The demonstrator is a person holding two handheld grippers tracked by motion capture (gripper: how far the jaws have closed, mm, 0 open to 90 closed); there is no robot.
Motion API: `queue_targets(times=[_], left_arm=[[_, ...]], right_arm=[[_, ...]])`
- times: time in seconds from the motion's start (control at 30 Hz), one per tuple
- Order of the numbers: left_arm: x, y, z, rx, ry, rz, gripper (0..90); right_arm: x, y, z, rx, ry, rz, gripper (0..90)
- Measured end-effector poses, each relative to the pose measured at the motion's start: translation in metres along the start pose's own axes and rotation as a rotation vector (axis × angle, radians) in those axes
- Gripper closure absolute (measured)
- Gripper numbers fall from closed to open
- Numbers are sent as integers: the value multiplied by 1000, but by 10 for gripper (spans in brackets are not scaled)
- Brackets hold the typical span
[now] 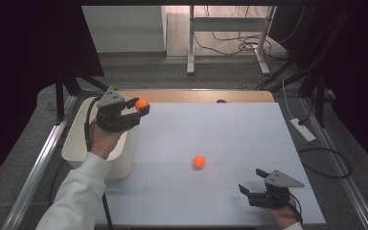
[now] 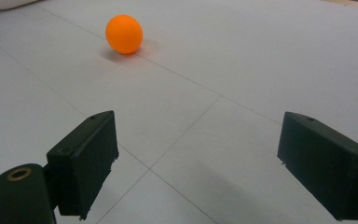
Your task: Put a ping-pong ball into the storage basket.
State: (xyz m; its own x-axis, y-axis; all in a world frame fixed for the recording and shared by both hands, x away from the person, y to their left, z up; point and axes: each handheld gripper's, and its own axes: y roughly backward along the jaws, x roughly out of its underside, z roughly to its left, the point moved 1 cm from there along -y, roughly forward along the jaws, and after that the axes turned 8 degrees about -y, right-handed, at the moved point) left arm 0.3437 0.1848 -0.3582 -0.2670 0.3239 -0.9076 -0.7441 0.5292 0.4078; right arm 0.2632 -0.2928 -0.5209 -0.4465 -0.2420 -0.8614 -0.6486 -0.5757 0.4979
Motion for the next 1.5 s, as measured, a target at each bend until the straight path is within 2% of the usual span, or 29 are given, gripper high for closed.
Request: queue_targets(times=[0.43, 0.77, 1.0, 1.5], left_arm=[[11, 6, 26, -62, 55, 32, 504], [25, 15, 47, -113, 100, 56, 504], [36, 8, 59, -130, 138, 78, 504], [46, -6, 69, -150, 155, 130, 504]], right_arm=[[0, 0, 0, 2, 1, 2, 119], [0, -1, 0, 5, 5, 4, 119], [0, 0, 0, 6, 1, 2, 119], [1, 0, 0, 4, 3, 6, 119]])
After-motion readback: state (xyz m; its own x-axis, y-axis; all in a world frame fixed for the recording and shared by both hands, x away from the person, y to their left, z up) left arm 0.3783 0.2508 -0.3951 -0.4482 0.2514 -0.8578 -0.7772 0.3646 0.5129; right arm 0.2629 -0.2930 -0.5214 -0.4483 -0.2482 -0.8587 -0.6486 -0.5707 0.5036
